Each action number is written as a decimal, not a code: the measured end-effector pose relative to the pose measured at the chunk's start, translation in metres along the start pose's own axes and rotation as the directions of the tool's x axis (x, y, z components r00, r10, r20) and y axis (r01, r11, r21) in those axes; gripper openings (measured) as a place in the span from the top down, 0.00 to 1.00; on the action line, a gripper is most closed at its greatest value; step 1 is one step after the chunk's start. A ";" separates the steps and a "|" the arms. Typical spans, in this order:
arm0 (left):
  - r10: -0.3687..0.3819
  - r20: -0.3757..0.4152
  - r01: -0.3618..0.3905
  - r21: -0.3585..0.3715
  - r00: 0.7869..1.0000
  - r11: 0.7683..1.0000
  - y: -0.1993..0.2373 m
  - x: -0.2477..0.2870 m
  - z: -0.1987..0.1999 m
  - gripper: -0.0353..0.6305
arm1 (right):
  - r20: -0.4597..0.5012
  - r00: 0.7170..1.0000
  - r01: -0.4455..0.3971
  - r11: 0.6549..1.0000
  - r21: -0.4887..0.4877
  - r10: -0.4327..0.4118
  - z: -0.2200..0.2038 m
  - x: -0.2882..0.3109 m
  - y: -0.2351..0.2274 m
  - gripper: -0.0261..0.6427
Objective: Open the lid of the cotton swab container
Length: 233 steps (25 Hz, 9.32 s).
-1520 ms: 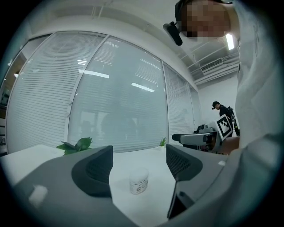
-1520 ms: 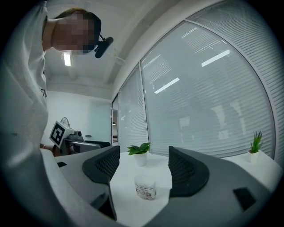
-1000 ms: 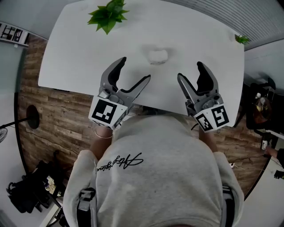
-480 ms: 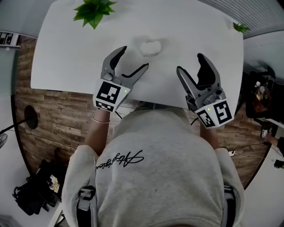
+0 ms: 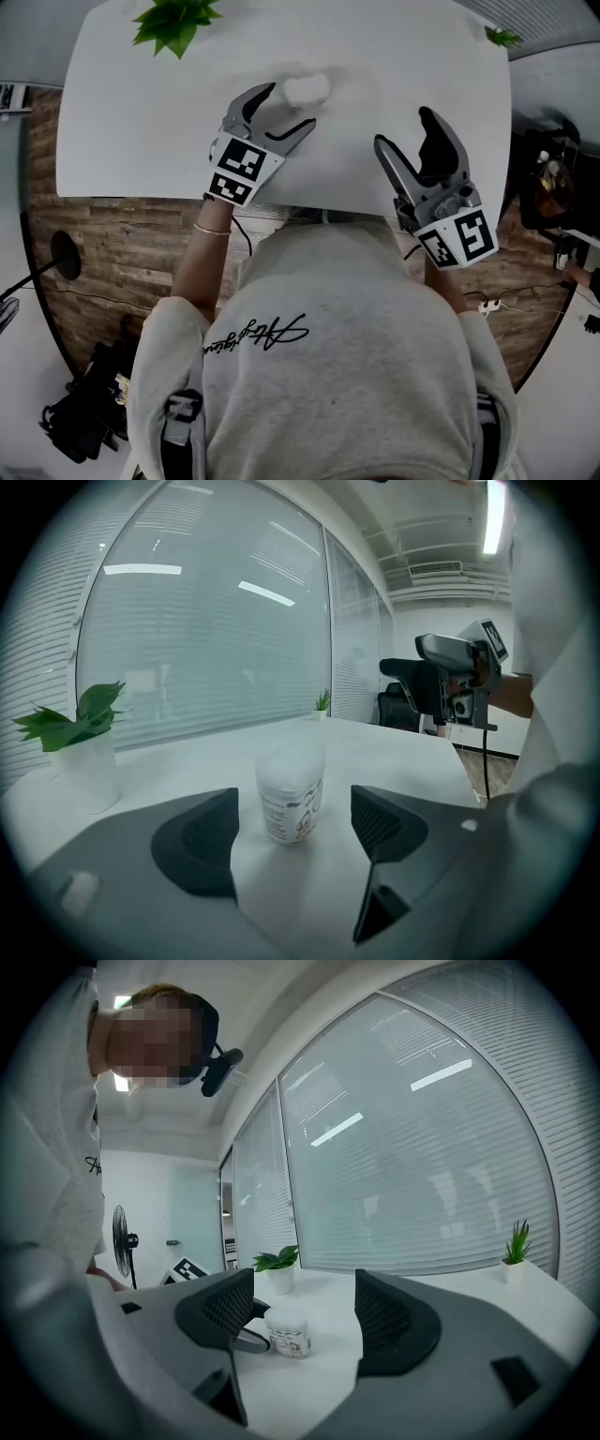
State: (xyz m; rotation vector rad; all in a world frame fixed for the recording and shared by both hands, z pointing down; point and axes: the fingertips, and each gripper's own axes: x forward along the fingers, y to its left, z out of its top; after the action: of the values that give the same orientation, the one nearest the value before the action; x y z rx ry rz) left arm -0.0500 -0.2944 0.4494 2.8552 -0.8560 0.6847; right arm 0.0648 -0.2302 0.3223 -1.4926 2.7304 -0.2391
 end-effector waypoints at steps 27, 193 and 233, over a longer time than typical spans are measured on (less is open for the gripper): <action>-0.021 -0.093 0.021 0.002 0.995 1.000 0.008 0.039 -0.010 0.57 | 0.003 1.000 0.029 1.000 -0.008 -0.029 0.003 0.001 0.009 0.49; -0.249 -0.044 0.250 0.319 0.967 0.914 -0.063 -0.060 0.088 0.60 | -0.190 0.714 -0.698 0.703 -0.136 0.673 0.068 0.079 0.097 0.80; -0.330 0.057 0.295 0.328 0.942 0.898 -0.085 -0.061 0.104 0.61 | -0.183 0.778 -0.617 0.786 -0.035 0.602 0.061 0.096 0.066 0.90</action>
State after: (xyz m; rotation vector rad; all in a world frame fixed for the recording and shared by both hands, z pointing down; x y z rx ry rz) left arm -0.0083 -0.2140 0.3331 3.2342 -0.2955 0.6770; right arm -0.0368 -0.2827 0.2573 -0.5274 3.2081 -0.2192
